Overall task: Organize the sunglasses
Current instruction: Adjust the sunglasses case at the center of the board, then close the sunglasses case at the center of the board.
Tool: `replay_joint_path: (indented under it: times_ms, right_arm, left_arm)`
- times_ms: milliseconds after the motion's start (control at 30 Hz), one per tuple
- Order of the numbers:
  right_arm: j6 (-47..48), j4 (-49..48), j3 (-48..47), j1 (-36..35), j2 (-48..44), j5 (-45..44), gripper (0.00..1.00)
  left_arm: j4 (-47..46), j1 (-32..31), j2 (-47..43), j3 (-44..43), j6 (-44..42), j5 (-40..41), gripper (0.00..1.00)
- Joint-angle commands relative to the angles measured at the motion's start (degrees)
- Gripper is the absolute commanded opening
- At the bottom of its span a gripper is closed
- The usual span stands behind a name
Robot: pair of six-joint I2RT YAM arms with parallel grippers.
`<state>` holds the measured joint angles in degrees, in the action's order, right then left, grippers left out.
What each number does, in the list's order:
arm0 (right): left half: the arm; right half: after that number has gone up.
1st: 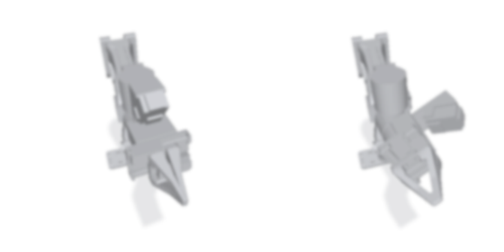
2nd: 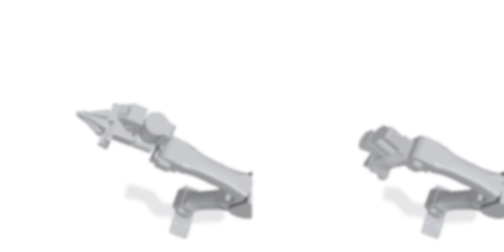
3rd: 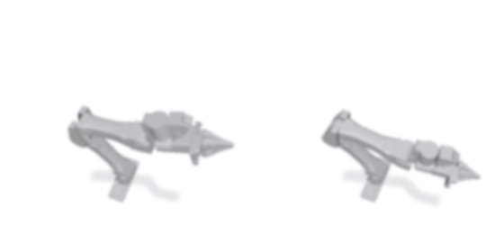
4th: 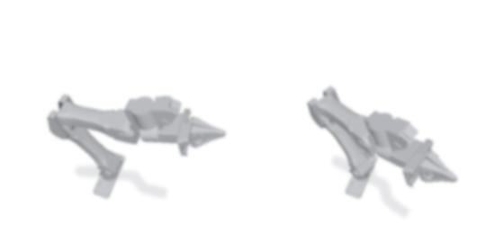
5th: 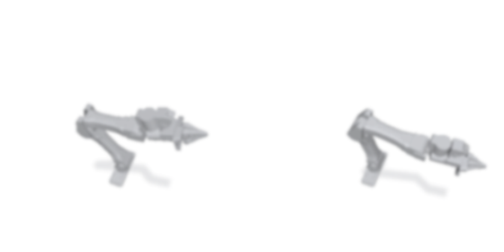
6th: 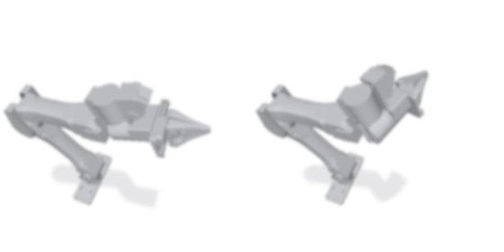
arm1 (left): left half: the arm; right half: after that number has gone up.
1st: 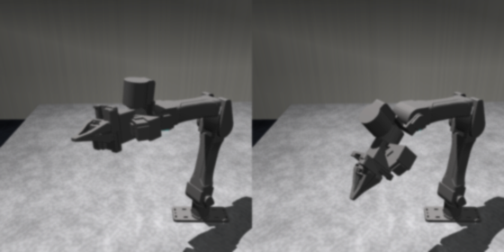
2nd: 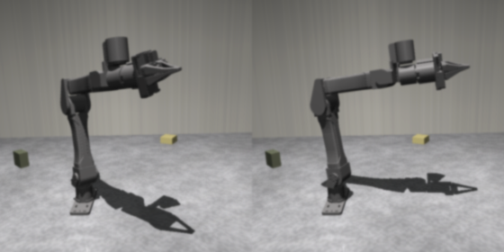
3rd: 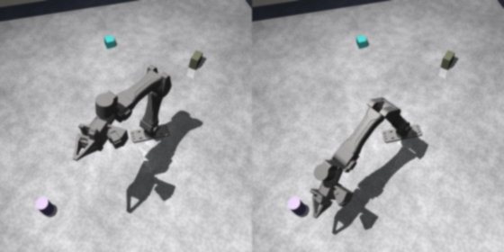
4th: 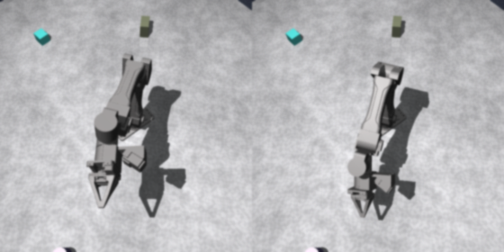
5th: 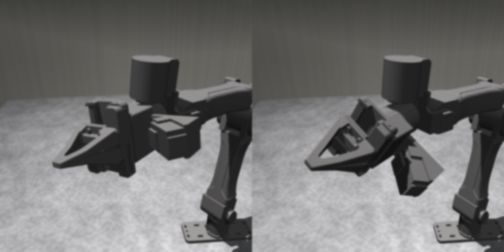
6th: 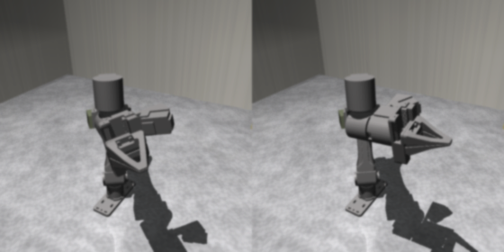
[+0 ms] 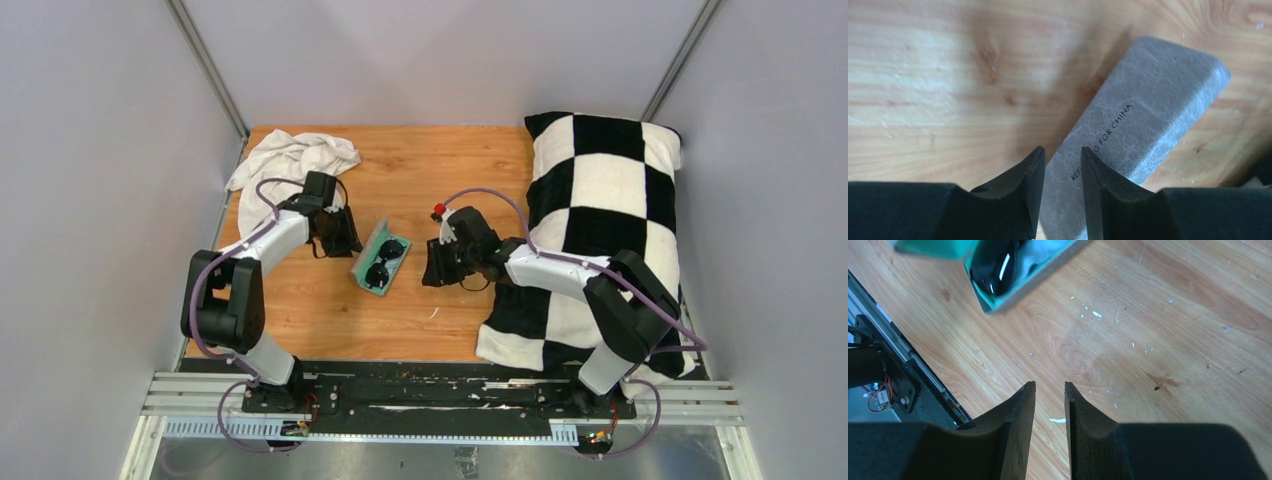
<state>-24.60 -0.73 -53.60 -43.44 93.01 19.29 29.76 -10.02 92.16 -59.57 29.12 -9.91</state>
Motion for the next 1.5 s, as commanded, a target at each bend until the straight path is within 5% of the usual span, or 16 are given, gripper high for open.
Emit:
replay_joint_path:
  times_ms: [0,500,1467]
  right_arm:
    - [-2.65,-1.42,-0.60,0.42,1.28,1.72,0.34]
    - [-9.01,-0.31,-10.61,0.79,11.18,-3.75,0.40]
    - [-15.73,-6.53,-15.13,3.89,22.60,2.27,0.28]
  left_arm:
    - [-2.63,-1.56,-5.66,5.62,3.43,-3.43,0.38]
    - [-3.37,-3.16,-13.47,6.93,5.04,-1.80,0.48]
    - [-7.33,-3.21,-14.05,9.38,2.82,-7.51,0.32]
